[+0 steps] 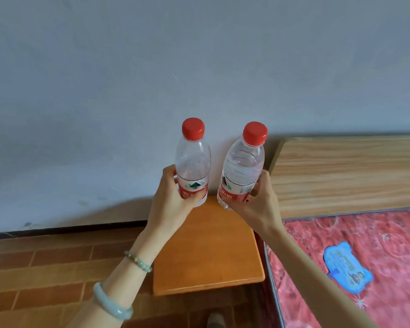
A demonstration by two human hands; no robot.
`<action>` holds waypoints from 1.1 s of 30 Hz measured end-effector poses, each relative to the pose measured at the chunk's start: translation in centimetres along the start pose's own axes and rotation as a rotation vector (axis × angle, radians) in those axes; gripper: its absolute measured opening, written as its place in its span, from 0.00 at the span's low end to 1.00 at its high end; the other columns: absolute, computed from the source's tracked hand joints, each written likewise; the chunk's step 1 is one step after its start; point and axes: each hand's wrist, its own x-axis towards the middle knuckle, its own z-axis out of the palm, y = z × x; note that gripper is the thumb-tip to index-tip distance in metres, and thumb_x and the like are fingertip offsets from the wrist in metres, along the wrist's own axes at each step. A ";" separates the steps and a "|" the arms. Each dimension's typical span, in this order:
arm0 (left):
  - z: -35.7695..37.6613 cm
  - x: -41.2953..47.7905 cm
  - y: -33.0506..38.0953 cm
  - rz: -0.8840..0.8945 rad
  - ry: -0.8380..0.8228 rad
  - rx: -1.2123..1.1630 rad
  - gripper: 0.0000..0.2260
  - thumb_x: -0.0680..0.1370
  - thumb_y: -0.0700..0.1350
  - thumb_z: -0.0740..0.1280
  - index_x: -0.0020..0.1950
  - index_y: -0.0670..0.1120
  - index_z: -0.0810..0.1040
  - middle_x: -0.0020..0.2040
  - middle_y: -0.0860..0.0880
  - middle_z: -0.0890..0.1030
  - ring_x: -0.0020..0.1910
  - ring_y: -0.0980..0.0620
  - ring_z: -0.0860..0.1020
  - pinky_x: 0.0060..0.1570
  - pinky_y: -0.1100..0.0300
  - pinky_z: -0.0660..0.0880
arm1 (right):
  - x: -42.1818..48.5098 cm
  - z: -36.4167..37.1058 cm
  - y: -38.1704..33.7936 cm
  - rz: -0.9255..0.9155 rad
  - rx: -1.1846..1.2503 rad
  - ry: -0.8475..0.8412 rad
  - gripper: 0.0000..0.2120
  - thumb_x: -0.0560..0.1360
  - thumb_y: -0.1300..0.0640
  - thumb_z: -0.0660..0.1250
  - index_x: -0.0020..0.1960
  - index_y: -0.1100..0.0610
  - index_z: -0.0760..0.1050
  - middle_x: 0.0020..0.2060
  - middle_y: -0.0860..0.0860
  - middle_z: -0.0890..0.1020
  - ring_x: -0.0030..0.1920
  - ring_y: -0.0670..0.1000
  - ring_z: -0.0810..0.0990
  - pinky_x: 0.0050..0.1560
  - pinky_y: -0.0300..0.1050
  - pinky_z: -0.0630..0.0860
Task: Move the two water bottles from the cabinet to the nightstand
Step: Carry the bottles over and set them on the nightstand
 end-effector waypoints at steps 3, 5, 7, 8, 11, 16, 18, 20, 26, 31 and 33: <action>1.8 1.1 -1.6 -0.050 -0.005 -0.031 0.29 0.65 0.49 0.76 0.58 0.53 0.62 0.51 0.64 0.71 0.47 0.71 0.73 0.39 0.74 0.73 | 2.0 0.6 2.1 0.014 0.023 -0.059 0.34 0.59 0.55 0.80 0.59 0.53 0.66 0.44 0.40 0.77 0.48 0.39 0.77 0.43 0.41 0.79; 2.8 1.7 -3.5 -0.091 -0.015 -0.051 0.29 0.65 0.48 0.77 0.59 0.52 0.63 0.51 0.65 0.72 0.48 0.69 0.75 0.40 0.69 0.76 | 3.1 1.6 3.7 0.022 0.037 -0.086 0.33 0.59 0.56 0.80 0.58 0.53 0.66 0.44 0.40 0.77 0.47 0.40 0.78 0.44 0.41 0.79; 3.9 2.1 -5.9 -0.122 -0.010 -0.051 0.30 0.64 0.48 0.77 0.59 0.51 0.63 0.51 0.63 0.73 0.48 0.64 0.77 0.42 0.66 0.77 | 3.8 2.8 5.9 0.030 0.040 -0.110 0.33 0.59 0.56 0.80 0.58 0.53 0.66 0.45 0.40 0.78 0.47 0.40 0.78 0.44 0.40 0.79; 4.6 2.3 -7.2 -0.128 -0.005 -0.044 0.30 0.64 0.49 0.77 0.59 0.51 0.63 0.51 0.61 0.74 0.48 0.62 0.77 0.42 0.65 0.78 | 4.1 3.5 7.2 0.034 0.038 -0.119 0.33 0.59 0.56 0.79 0.58 0.53 0.66 0.45 0.39 0.77 0.47 0.39 0.78 0.44 0.40 0.79; 7.0 2.9 -11.9 -0.129 0.015 -0.016 0.30 0.64 0.50 0.77 0.59 0.50 0.64 0.50 0.60 0.74 0.49 0.60 0.77 0.42 0.65 0.78 | 4.9 5.9 12.0 0.048 0.047 -0.136 0.33 0.60 0.55 0.79 0.59 0.52 0.66 0.48 0.39 0.78 0.48 0.39 0.78 0.46 0.39 0.78; 12.3 3.6 -20.1 -0.116 0.045 -0.015 0.31 0.64 0.47 0.78 0.60 0.45 0.65 0.50 0.56 0.73 0.49 0.63 0.76 0.40 0.72 0.74 | 5.7 9.7 22.2 0.080 0.030 -0.119 0.33 0.60 0.55 0.79 0.59 0.52 0.66 0.50 0.45 0.79 0.49 0.41 0.78 0.48 0.41 0.79; 14.7 3.8 -23.0 -0.095 0.056 0.014 0.31 0.63 0.45 0.78 0.59 0.42 0.66 0.50 0.54 0.73 0.47 0.63 0.75 0.38 0.76 0.71 | 5.9 10.8 26.3 0.091 0.020 -0.096 0.33 0.59 0.54 0.80 0.59 0.52 0.66 0.51 0.47 0.79 0.51 0.43 0.78 0.48 0.41 0.78; 17.0 4.3 -26.0 -0.099 0.050 0.003 0.31 0.63 0.46 0.78 0.59 0.43 0.66 0.51 0.52 0.74 0.48 0.59 0.76 0.39 0.75 0.72 | 6.4 11.6 29.9 0.100 0.020 -0.065 0.34 0.59 0.55 0.80 0.59 0.52 0.65 0.51 0.47 0.78 0.51 0.43 0.77 0.47 0.39 0.78; 22.3 5.1 -31.7 -0.120 0.038 -0.038 0.29 0.64 0.45 0.78 0.56 0.52 0.64 0.49 0.60 0.72 0.48 0.63 0.75 0.47 0.64 0.75 | 8.3 12.7 37.0 0.155 0.066 -0.012 0.32 0.59 0.60 0.79 0.57 0.52 0.66 0.45 0.41 0.77 0.45 0.34 0.76 0.36 0.29 0.74; 24.9 5.7 -33.9 -0.113 0.034 -0.013 0.28 0.65 0.45 0.77 0.56 0.55 0.63 0.49 0.63 0.72 0.49 0.65 0.74 0.52 0.57 0.76 | 9.2 13.7 40.3 0.163 0.054 -0.009 0.33 0.59 0.59 0.79 0.58 0.50 0.66 0.46 0.41 0.77 0.47 0.36 0.76 0.42 0.38 0.78; 25.6 5.8 -34.3 -0.109 0.046 -0.012 0.29 0.65 0.45 0.77 0.56 0.55 0.63 0.50 0.63 0.71 0.50 0.67 0.74 0.51 0.59 0.76 | 9.4 14.0 41.0 0.163 0.055 -0.010 0.33 0.59 0.58 0.79 0.58 0.51 0.65 0.47 0.41 0.77 0.48 0.37 0.76 0.45 0.42 0.79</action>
